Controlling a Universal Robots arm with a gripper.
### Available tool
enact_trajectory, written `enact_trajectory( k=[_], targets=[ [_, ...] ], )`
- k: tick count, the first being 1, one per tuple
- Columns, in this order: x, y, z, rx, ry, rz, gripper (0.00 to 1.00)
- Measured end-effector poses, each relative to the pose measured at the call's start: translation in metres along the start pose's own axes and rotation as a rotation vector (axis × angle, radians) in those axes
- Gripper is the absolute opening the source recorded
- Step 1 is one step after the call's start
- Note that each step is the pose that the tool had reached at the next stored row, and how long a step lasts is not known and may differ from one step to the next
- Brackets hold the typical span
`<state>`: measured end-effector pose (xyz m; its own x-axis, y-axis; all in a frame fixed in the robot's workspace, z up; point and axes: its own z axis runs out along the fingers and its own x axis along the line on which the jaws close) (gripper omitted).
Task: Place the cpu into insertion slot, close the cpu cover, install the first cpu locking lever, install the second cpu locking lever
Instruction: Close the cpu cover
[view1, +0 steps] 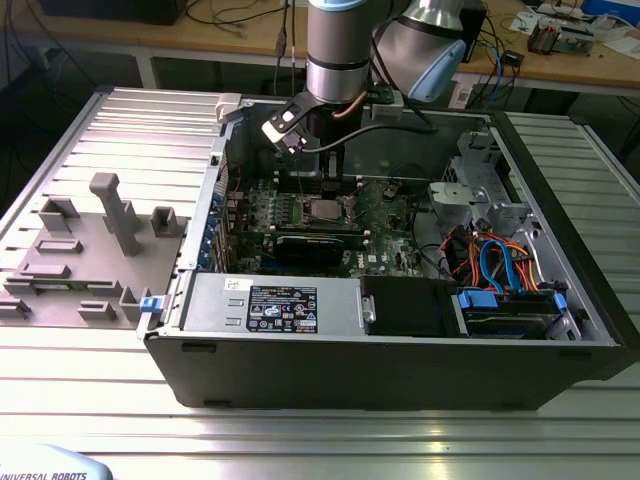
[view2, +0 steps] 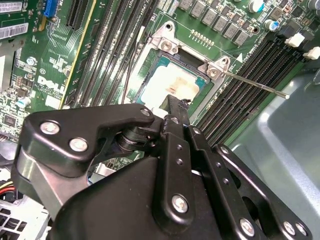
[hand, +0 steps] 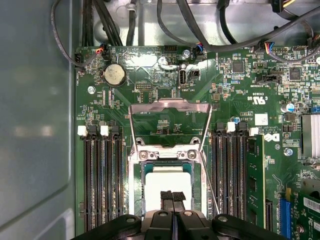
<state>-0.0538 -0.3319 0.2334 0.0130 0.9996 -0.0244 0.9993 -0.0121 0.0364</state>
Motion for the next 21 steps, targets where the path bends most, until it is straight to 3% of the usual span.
enact_trajectory(
  k=[5,8,9,10,11,13,14,21],
  targets=[
    [-0.0001,0.0002,-0.0045,0.0002,-0.0004,0.000,0.11],
    [-0.0001,0.0006,-0.0046,0.0280,-0.0023,-0.001,0.11],
    [-0.0001,0.0006,-0.0047,0.0327,-0.0026,-0.001,0.11],
    [-0.0001,0.0006,-0.0056,0.0328,-0.0028,-0.001,0.11],
    [0.0000,0.0007,-0.0069,0.0327,-0.0079,-0.001,0.11],
    [-0.0002,0.0011,-0.0161,0.0325,-0.0216,-0.001,0.11],
    [-0.0002,0.0012,-0.0185,0.0325,-0.0238,-0.002,0.11],
    [-0.0005,0.0015,-0.0279,0.0324,-0.0291,-0.001,0.11]
  ],
)
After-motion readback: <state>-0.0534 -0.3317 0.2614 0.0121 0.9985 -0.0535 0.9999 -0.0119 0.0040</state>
